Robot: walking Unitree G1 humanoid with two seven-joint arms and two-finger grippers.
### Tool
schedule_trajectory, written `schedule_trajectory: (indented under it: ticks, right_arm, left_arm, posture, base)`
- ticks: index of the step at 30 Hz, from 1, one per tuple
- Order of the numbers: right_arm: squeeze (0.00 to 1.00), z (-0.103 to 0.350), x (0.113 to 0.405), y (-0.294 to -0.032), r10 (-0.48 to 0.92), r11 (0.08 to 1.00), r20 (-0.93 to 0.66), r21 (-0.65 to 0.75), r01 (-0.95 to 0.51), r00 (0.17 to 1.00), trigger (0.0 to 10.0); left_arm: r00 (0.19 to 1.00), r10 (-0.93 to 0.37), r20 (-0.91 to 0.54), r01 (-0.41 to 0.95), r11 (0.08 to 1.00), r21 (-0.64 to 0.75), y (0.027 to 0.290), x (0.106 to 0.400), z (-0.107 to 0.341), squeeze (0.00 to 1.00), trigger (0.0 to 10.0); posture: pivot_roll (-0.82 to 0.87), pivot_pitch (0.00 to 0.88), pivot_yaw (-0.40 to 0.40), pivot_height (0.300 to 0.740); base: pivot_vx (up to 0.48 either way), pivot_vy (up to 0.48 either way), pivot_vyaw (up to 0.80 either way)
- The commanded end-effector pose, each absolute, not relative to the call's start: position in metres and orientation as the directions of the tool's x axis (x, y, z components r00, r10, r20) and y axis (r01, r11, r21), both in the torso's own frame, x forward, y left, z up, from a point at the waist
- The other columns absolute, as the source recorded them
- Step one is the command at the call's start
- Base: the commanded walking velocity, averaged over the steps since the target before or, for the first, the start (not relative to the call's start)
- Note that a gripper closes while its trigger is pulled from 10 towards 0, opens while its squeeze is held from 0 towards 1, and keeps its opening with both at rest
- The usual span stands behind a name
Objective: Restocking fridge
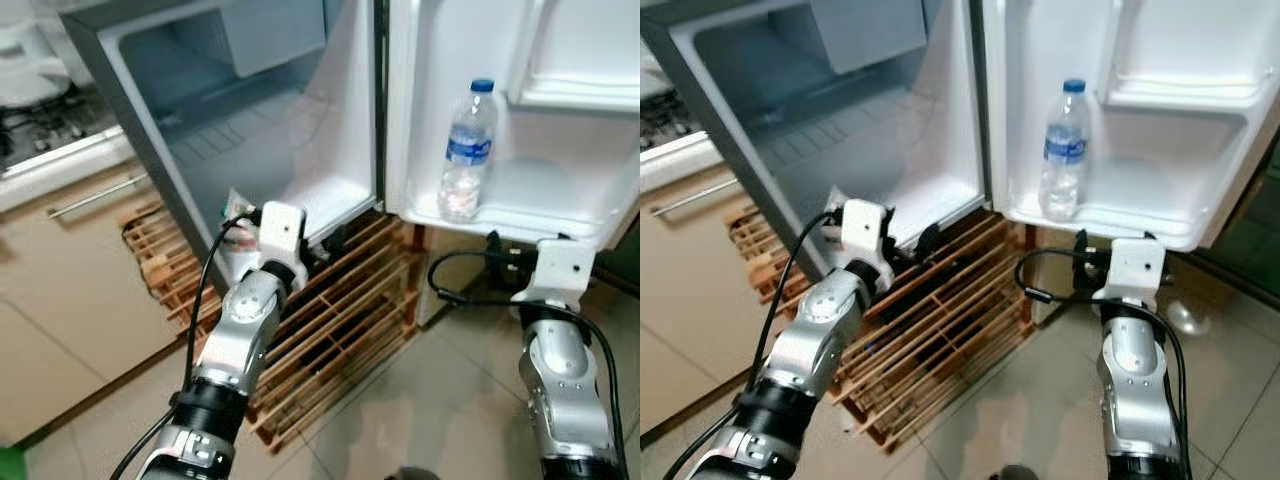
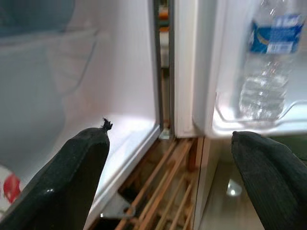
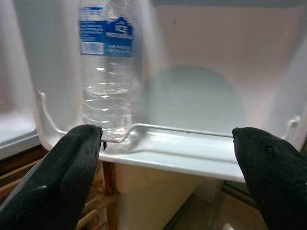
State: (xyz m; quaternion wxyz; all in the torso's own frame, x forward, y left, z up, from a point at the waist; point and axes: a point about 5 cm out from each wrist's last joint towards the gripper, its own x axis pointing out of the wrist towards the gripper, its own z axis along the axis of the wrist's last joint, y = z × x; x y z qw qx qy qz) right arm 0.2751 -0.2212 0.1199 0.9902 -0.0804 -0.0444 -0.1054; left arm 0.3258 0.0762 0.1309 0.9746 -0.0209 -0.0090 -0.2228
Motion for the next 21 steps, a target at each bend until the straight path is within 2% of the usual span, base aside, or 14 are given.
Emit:
schedule_trajectory:
  ticks: [1,19,21]
  right_arm:
    - [0.0,0.1212,0.2784,-0.2127,-0.174,0.972,0.12,-0.14,0.19,0.977,10.0]
    - [0.0,0.118,0.2811,-0.2086,-0.15,0.975,0.118,-0.144,0.167,0.982,10.0]
    - [0.0,0.1179,0.2809,-0.2088,-0.15,0.975,0.118,-0.146,0.166,0.982,10.0]
  left_arm:
    - [0.898,-0.437,0.058,0.438,0.899,-0.013,0.0801,0.3263,0.1363,0.0,10.0]
    - [0.878,-0.462,0.125,0.47,0.881,-0.046,0.0725,0.3244,0.1448,0.0,10.0]
    - [0.883,-0.454,0.12,0.461,0.886,-0.043,0.0731,0.3249,0.1441,0.0,10.0]
  posture:
    - [-0.19,0.008,0.114,0.74]
    - [-0.19,0.005,0.112,0.74]
    - [-0.19,0.006,0.11,0.74]
  base:
    - [0.326,0.0,0.0]
    - [0.48,0.0,0.0]
    - [0.197,0.0,0.0]
